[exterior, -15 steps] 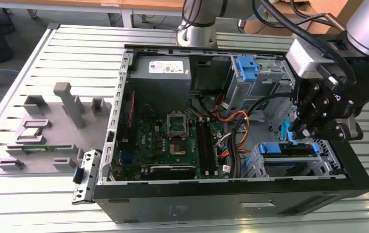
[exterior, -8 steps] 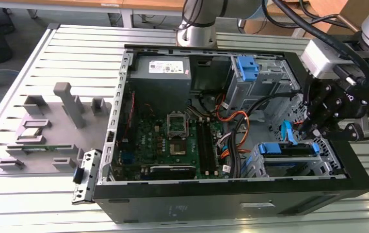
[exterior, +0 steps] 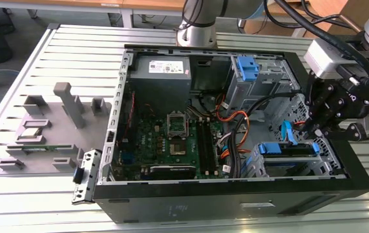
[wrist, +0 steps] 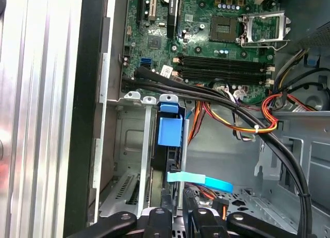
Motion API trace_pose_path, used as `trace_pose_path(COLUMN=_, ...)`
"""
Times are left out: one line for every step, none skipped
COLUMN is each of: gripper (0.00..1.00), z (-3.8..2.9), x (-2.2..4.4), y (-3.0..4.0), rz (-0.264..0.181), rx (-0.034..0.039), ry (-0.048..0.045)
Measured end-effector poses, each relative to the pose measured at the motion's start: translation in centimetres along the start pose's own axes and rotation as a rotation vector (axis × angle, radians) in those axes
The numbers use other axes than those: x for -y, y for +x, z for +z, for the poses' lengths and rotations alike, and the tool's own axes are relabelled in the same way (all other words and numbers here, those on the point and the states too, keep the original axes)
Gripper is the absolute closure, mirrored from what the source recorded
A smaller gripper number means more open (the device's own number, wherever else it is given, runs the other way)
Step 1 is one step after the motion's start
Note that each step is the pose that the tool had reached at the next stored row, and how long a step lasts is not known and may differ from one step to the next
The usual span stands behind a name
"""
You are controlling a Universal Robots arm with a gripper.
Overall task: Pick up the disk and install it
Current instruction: 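Insert the first disk wire, then insert the second disk wire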
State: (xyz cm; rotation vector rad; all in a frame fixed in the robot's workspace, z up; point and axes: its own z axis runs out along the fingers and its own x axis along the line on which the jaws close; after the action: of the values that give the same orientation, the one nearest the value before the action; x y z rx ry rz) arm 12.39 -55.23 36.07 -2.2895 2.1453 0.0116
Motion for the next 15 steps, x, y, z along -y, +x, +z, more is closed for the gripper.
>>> trace_pose_path(gripper=0.77, z=0.0, x=0.0, y=0.0, rz=0.0, rx=0.0, ry=0.0)
trace_pose_path(gripper=0.77, z=0.0, x=0.2, y=0.01, rz=0.0, rx=0.0, ry=0.0)
trace_pose_path(gripper=0.77, z=0.0, x=0.2, y=0.01, rz=0.0, rx=0.0, ry=0.0)
trace_pose_path(gripper=0.77, z=0.0, x=0.29, y=0.02, rz=0.0, rx=0.0, ry=0.0)
trace_pose_path(gripper=0.77, z=0.0, x=0.36, y=0.02, rz=0.0, rx=0.0001, ry=0.0)
trace_pose_path(gripper=0.77, z=0.0, x=0.36, y=0.0, rz=0.0, rx=0.0001, ry=0.0)
trace_pose_path(gripper=0.77, z=0.0, x=0.36, y=-0.02, rz=0.0, rx=0.0, ry=0.0)
trace_pose_path(gripper=0.77, z=0.0, x=0.36, y=-0.04, rz=0.0, rx=0.0, ry=0.0)
trace_pose_path(gripper=0.77, z=0.0, x=0.37, y=-0.04, rz=0.0, rx=0.0, ry=0.0)
trace_pose_path(gripper=0.77, z=-0.01, x=0.37, y=-0.04, rz=0.0, rx=-0.0001, ry=0.0)
trace_pose_path(gripper=0.77, z=-0.02, x=0.37, y=-0.05, rz=0.0, rx=0.0, ry=0.0)
trace_pose_path(gripper=0.77, z=-0.07, x=0.36, y=-0.05, rz=0.0, rx=-0.0001, ry=0.0)
trace_pose_path(gripper=0.77, z=-0.12, x=0.37, y=-0.05, rz=0.0, rx=0.0, ry=0.0)
trace_pose_path(gripper=0.77, z=-0.17, x=0.36, y=-0.05, rz=0.0, rx=0.0, ry=0.0)
trace_pose_path(gripper=0.77, z=-0.23, x=0.36, y=-0.05, rz=0.0, rx=0.0, ry=0.0)
